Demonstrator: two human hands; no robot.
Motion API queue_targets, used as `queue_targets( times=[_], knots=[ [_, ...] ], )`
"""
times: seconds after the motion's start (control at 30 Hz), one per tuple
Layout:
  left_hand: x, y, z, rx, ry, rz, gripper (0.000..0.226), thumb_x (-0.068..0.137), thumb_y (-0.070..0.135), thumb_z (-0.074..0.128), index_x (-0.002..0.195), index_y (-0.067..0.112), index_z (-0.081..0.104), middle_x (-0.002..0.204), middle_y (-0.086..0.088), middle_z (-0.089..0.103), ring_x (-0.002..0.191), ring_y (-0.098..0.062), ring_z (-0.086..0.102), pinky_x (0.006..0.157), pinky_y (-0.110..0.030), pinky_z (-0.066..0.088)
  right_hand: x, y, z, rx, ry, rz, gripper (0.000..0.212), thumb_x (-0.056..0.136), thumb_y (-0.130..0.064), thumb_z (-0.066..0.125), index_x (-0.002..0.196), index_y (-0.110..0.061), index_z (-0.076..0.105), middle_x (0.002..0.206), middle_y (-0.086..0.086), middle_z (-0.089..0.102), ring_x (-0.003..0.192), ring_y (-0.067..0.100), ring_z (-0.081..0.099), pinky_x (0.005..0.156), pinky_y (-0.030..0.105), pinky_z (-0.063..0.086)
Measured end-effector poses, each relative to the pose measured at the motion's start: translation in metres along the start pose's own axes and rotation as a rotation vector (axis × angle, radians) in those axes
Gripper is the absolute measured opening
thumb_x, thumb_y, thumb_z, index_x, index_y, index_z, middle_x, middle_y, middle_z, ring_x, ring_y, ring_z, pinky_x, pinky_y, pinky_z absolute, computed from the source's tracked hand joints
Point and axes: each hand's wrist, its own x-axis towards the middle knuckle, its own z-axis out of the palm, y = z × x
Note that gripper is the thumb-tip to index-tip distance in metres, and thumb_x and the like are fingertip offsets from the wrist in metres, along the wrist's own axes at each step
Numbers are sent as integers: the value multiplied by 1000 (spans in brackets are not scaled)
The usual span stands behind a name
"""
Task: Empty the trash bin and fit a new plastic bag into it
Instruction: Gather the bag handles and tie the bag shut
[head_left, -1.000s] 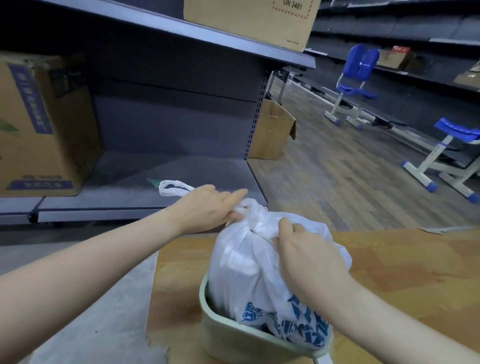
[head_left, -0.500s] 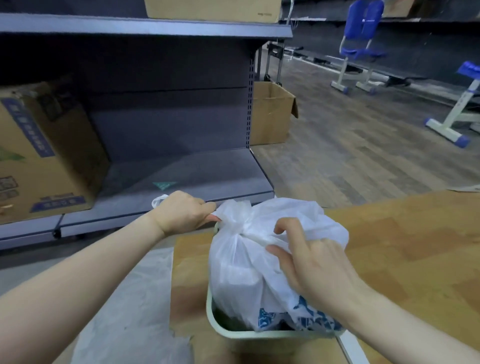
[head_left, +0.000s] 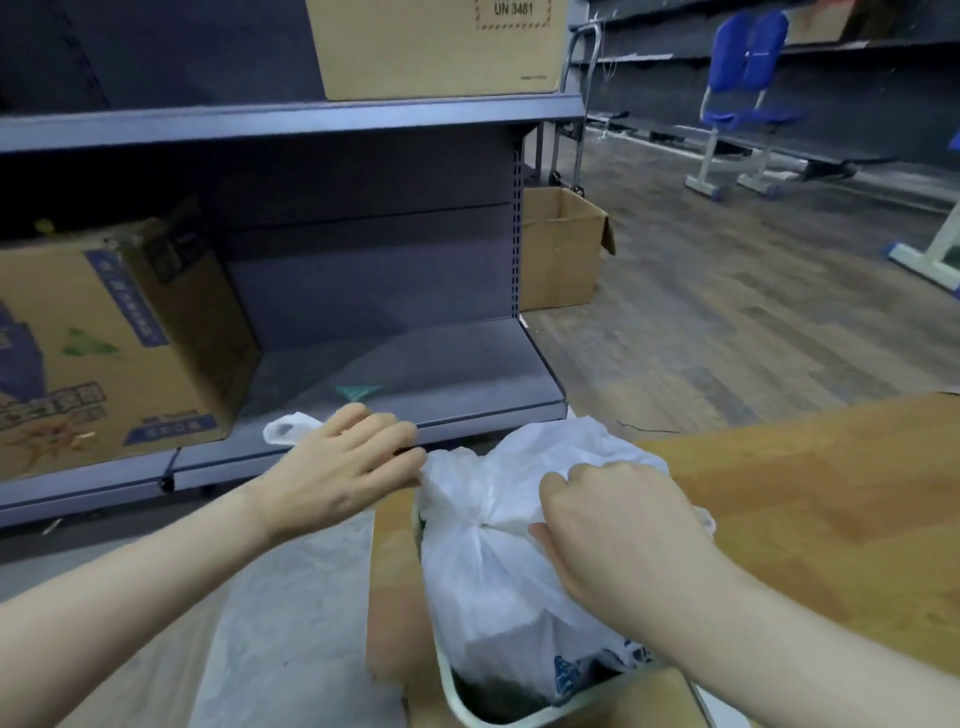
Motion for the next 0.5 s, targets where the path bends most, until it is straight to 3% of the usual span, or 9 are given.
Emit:
queue_targets(
  times=[0.07, 0.13, 0.2, 0.27, 0.33, 0.37, 0.43, 0.47, 0.5],
  knots=[
    [-15, 12, 0, -27, 68, 12, 24, 99, 7, 31, 89, 7, 53, 83, -11, 61, 73, -24, 44, 62, -30, 33, -1, -4, -6, 44, 51, 55, 76, 19, -31, 92, 48, -21, 22, 31, 0, 48, 23, 15, 44, 56, 15, -9],
    [-33, 28, 5, -218, 15, -61, 41, 100, 17, 29, 78, 6, 62, 68, -8, 61, 62, -24, 48, 52, -29, 36, -4, -8, -8, 92, 100, 112, 77, 20, -34, 93, 46, -20, 23, 24, 0, 40, 18, 16, 30, 59, 11, -5],
    [-42, 43, 9, -425, -116, -302, 64, 99, 47, 23, 69, 9, 66, 55, 2, 57, 49, -19, 53, 43, -24, 37, -10, -12, -6, 106, 105, 117, 73, 32, -28, 94, 46, -21, 22, 24, 2, 37, 19, 18, 23, 51, 6, 5],
    [-43, 55, 16, -657, -231, -682, 76, 87, 71, 19, 69, 11, 63, 51, 11, 48, 45, -6, 46, 45, -17, 31, -16, -16, -6, 118, 82, 158, 68, 47, -28, 90, 45, -20, 22, 27, -1, 29, 26, 22, 16, 46, 9, 3],
    [-38, 59, 21, -1009, -189, -1051, 63, 83, 73, 26, 63, 20, 54, 54, 1, 56, 52, -8, 54, 53, -24, 38, -19, -20, -7, 122, 39, 211, 56, 71, -31, 76, 47, -19, 27, 38, -5, 20, 35, 20, 14, 42, 17, -2],
    [-33, 60, 23, -1164, -103, -1136, 48, 84, 68, 31, 66, 28, 51, 69, -11, 66, 68, -12, 64, 60, -33, 45, -17, -21, -4, 132, 40, 208, 47, 84, -33, 62, 50, -19, 32, 42, -4, 26, 38, 20, 21, 39, 22, 5],
    [-21, 62, 21, -1345, 44, -1106, 20, 85, 52, 39, 81, 42, 56, 108, -20, 60, 108, -30, 54, 80, -51, 46, -14, -25, -3, 290, 20, 203, 38, 96, -39, 32, 69, -22, 52, 64, -4, 55, 56, 19, 49, 47, 31, 32],
    [-17, 61, 20, -1354, 115, -1050, 19, 88, 46, 39, 89, 45, 58, 111, -11, 59, 108, -25, 54, 86, -49, 47, -13, -27, -3, 360, 24, 182, 37, 97, -40, 27, 82, -24, 57, 80, -7, 62, 72, 18, 57, 57, 32, 39],
    [-15, 61, 20, -1350, 167, -998, 21, 93, 41, 39, 95, 44, 60, 108, 23, 30, 100, -16, 60, 81, -35, 50, -10, -29, -1, 443, 35, 174, 34, 98, -37, 29, 88, -25, 59, 90, -9, 62, 82, 15, 58, 65, 28, 41]
  ],
)
